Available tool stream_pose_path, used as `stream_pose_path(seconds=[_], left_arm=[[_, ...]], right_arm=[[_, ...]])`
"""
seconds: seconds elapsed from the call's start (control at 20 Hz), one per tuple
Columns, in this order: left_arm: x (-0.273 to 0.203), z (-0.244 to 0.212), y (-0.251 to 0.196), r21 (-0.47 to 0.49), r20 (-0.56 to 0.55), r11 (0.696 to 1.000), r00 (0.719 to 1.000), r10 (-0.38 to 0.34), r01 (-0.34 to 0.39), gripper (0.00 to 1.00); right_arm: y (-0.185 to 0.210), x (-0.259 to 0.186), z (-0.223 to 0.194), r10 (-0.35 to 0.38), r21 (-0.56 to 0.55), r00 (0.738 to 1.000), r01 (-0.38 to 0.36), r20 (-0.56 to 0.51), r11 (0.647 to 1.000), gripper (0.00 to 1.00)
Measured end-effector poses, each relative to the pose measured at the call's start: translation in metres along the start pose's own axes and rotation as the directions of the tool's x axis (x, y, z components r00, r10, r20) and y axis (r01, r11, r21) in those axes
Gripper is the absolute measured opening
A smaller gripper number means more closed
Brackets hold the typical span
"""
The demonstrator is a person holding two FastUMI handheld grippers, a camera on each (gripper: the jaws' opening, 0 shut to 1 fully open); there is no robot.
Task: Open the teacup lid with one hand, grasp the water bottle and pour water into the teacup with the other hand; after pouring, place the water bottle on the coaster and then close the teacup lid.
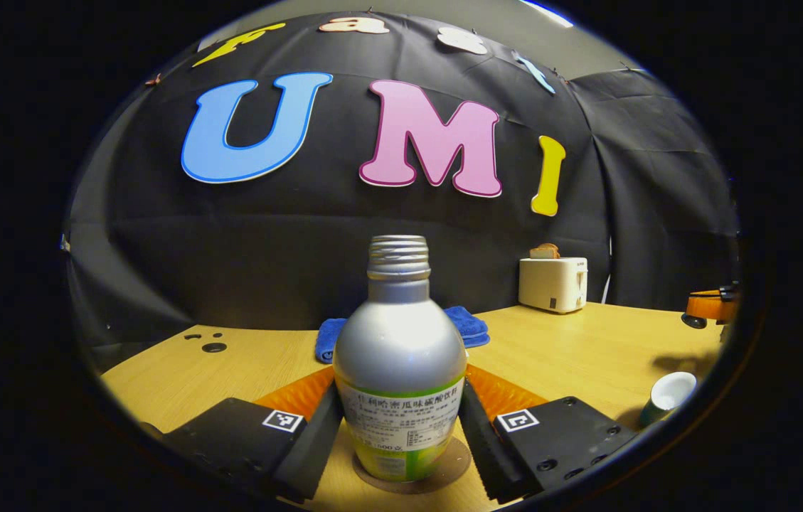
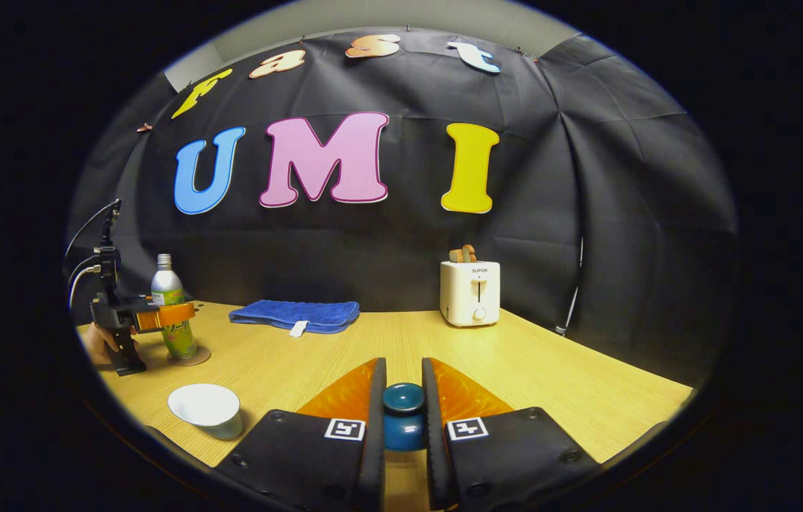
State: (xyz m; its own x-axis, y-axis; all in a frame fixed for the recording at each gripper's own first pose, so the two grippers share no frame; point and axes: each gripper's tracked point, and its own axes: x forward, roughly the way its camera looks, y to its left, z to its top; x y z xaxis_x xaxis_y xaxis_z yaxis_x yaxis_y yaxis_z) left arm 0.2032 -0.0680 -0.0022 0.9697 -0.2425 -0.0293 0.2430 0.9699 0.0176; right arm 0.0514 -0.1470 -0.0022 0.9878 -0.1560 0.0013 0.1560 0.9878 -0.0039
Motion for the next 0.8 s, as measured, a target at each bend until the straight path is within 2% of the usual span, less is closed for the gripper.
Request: stream_pose_path(seconds=[0.05,0.2,0.55,0.8], left_arm=[[-0.003,0.000,-0.001,0.009,-0.001,1.000,1.000,-0.001,0.001,0.84],[-0.019,-0.008,-0.006,0.013,-0.035,1.000,0.999,-0.001,0.002,0.99],[-0.072,-0.013,-0.005,0.014,-0.077,1.000,0.997,0.008,-0.007,0.98],[-0.112,-0.002,0.006,0.017,-0.001,0.998,0.998,0.064,-0.064,0.98]], right_arm=[[0.000,0.000,0.000,0.000,0.000,1.000,0.000,0.000,1.000,0.27],[0.000,0.000,0.000,0.000,0.000,1.000,0.000,0.000,1.000,0.27],[0.000,0.000,0.000,0.000,-0.001,1.000,0.000,0.000,1.000,0.27],[0.006,-0.002,0.000,0.025,0.001,1.000,-0.025,-0.001,1.000,0.27]])
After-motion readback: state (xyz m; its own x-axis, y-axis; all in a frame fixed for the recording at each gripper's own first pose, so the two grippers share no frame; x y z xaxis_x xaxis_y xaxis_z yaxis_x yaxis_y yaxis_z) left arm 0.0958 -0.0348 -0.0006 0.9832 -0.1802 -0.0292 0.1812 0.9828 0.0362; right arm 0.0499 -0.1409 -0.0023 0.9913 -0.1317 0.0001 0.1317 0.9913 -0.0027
